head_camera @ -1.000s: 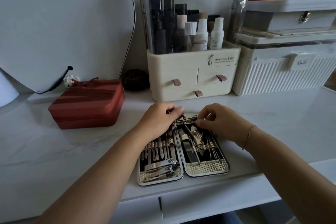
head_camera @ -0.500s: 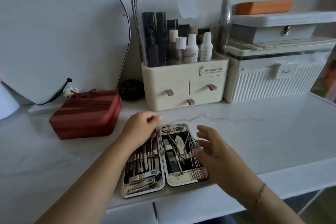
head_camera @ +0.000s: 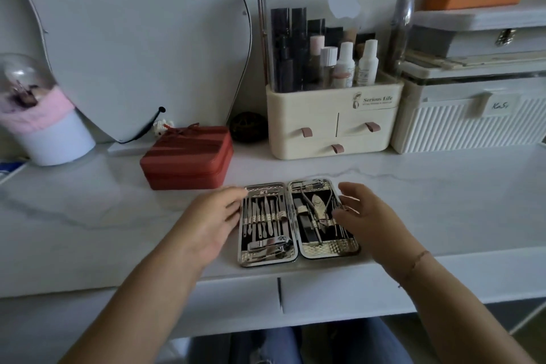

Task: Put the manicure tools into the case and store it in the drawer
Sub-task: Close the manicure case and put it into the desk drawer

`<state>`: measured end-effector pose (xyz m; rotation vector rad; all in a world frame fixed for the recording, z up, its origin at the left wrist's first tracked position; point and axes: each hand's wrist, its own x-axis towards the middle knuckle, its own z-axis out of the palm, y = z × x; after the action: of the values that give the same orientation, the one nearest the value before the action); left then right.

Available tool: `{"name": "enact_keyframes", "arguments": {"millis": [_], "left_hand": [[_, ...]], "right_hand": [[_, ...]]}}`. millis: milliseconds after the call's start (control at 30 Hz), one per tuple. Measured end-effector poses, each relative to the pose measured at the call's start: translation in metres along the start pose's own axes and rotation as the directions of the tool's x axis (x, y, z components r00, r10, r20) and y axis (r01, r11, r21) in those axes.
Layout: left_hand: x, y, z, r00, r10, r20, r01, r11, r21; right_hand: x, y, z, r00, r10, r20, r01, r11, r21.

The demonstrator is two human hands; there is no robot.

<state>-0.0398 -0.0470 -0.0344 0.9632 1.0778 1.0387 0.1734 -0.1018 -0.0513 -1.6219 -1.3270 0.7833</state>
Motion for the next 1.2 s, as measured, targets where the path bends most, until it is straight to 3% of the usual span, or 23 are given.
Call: {"name": "enact_keyframes", "arguments": {"millis": [67,167,233,300,433,500,600,667,767,867,967,1033,1200], "left_hand": [[-0.001,0.003,0.000,0.998,-0.050,-0.039,0.048,0.997,-0.066],[0.002,0.007,0.000,0.990,-0.116,-0.075,0.104,0.982,-0.157],[0.001,0.006,0.006,0.992,-0.125,-0.020,0.122,0.985,-0.124],[-0.003,0.001,0.014,0.990,-0.130,0.054,0.134,0.988,-0.080],[-0.006,-0.003,0.033,0.973,-0.087,0.212,0.130,0.972,-0.197],[-0.005,-0.007,0.045,0.975,-0.004,0.224,0.046,0.982,-0.184],[-0.007,-0.021,0.060,0.971,0.122,0.203,-0.147,0.983,0.108],[-0.006,-0.032,0.064,0.925,0.244,0.292,-0.350,0.846,0.403],[-0.002,-0.043,0.065,0.906,0.278,0.320,-0.424,0.611,0.669],[-0.001,-0.045,0.064,0.893,0.262,0.365,-0.449,0.540,0.712],[-0.001,-0.043,0.062,0.863,0.235,0.447,-0.503,0.476,0.721],[-0.002,-0.043,0.060,0.832,0.209,0.513,-0.549,0.434,0.714],[0.000,-0.043,0.060,0.810,0.192,0.554,-0.583,0.362,0.727]], "right_hand": [[0.001,0.003,0.004,1.000,-0.014,-0.023,0.014,1.000,0.000],[-0.001,0.002,0.003,0.994,0.082,-0.068,-0.060,0.958,0.280],[-0.001,0.001,0.001,0.982,0.180,-0.063,-0.119,0.836,0.535],[-0.001,-0.001,0.000,0.973,0.232,-0.004,-0.150,0.646,0.748],[0.000,-0.006,0.005,0.957,0.280,0.069,-0.173,0.365,0.915],[-0.003,-0.010,0.005,0.954,0.267,0.137,-0.220,0.312,0.924],[-0.008,-0.015,0.003,0.931,0.218,0.294,-0.358,0.373,0.856],[-0.009,-0.013,-0.001,0.918,0.172,0.357,-0.394,0.489,0.778],[-0.007,-0.012,-0.012,0.924,0.145,0.353,-0.350,0.693,0.631],[-0.004,-0.013,-0.020,0.952,0.167,0.258,-0.247,0.914,0.321],[-0.001,-0.016,-0.023,0.952,0.175,0.249,-0.209,0.971,0.117],[0.002,-0.015,-0.023,0.949,0.178,0.261,-0.206,0.975,0.085],[0.004,-0.012,-0.025,0.936,0.177,0.303,-0.250,0.943,0.222]]}}
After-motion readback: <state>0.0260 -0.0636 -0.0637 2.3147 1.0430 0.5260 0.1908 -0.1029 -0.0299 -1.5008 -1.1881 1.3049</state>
